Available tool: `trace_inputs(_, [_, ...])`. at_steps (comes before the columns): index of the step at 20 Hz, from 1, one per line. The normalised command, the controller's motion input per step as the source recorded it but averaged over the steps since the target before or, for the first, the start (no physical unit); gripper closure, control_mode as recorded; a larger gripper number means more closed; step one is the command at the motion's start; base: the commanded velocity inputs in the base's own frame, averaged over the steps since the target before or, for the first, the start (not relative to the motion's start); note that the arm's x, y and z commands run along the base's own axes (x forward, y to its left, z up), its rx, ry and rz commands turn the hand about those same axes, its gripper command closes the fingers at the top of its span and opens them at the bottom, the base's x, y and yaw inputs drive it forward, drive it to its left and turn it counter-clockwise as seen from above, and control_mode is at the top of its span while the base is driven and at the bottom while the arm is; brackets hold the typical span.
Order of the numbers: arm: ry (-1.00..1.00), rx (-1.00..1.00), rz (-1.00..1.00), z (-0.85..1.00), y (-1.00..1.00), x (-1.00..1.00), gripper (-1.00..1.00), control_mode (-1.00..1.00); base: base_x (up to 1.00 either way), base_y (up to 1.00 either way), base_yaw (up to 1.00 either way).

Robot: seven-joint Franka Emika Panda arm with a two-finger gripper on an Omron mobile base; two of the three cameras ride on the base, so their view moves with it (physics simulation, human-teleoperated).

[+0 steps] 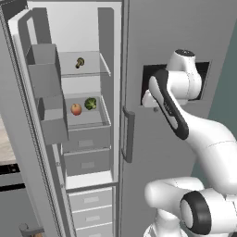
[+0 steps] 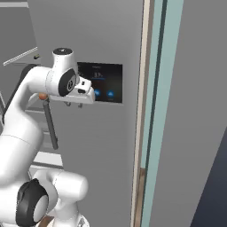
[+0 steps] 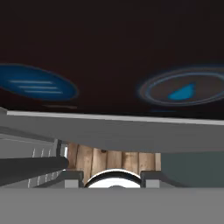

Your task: Take the mushroom, peach, and broccoli from the freezer and place them in the bowl on the counter.

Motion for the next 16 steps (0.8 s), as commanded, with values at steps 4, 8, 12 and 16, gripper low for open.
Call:
trace_inputs(4, [-0.03,0.0,0.0,0.0,0.0,-0.18,-1.0,-1.0,0.0,0.0,0.0])
trace_inputs(8, [-0.09,-0.01,-0.01,0.18,0.0,-0.47,-1.0,-1.0,0.0,0.0,0.0])
trace_inputs(12, [-0.07,-0.04,-0.01,0.31,-0.01,-0.83,-1.0,-1.0,0.0,0.0,0.0])
trace_inputs(16, [0.0,-0.04,-0.01,0.41,-0.02,-0.88,-1.0,-1.0,0.0,0.0,0.0])
